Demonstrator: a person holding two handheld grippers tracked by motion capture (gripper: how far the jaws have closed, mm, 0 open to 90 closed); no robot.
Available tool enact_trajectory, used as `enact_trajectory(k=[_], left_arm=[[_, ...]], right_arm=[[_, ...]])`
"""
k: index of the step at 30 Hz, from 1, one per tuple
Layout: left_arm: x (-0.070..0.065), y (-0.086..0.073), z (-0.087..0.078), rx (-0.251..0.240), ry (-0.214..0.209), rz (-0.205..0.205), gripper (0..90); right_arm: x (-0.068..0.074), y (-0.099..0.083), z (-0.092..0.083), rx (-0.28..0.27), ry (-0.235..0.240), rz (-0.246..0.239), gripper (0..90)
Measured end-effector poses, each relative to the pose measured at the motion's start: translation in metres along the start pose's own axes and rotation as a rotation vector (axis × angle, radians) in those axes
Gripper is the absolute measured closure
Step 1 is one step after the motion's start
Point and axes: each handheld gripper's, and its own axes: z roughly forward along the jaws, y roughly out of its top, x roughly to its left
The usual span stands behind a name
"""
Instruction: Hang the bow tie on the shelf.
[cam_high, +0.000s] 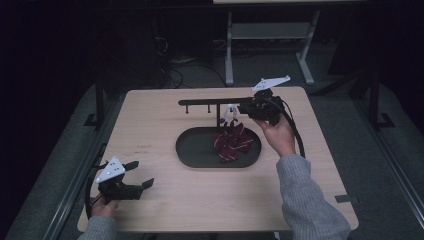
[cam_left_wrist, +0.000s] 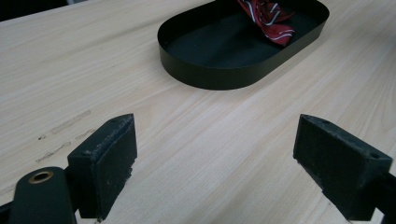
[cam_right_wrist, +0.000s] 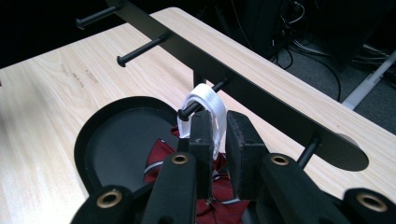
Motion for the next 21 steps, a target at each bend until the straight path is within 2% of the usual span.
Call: enact_trajectory(k=[4, 7, 9, 21], left_arm=[[0.0, 0.0, 0.0, 0.0, 0.0, 0.0, 13.0], [0.0, 0.0, 0.0, 0.001, 0.0, 0.0, 13.0], [0.0, 0.0, 0.0, 0.001, 0.0, 0.003, 13.0], [0.0, 0.0, -0.001, 0.002, 0.002, 0.003, 13.0]], right_arm=[[0.0, -0.001, -0.003, 0.002, 0.006, 0.007, 78.7], [0.001, -0.001, -0.005, 0.006, 0.02, -0.004, 75.8], [0.003, -0.001, -0.006, 0.012, 0.012, -0.015, 75.7], [0.005, -0.005, -0.017, 0.008, 0.043, -0.017, 70.9]])
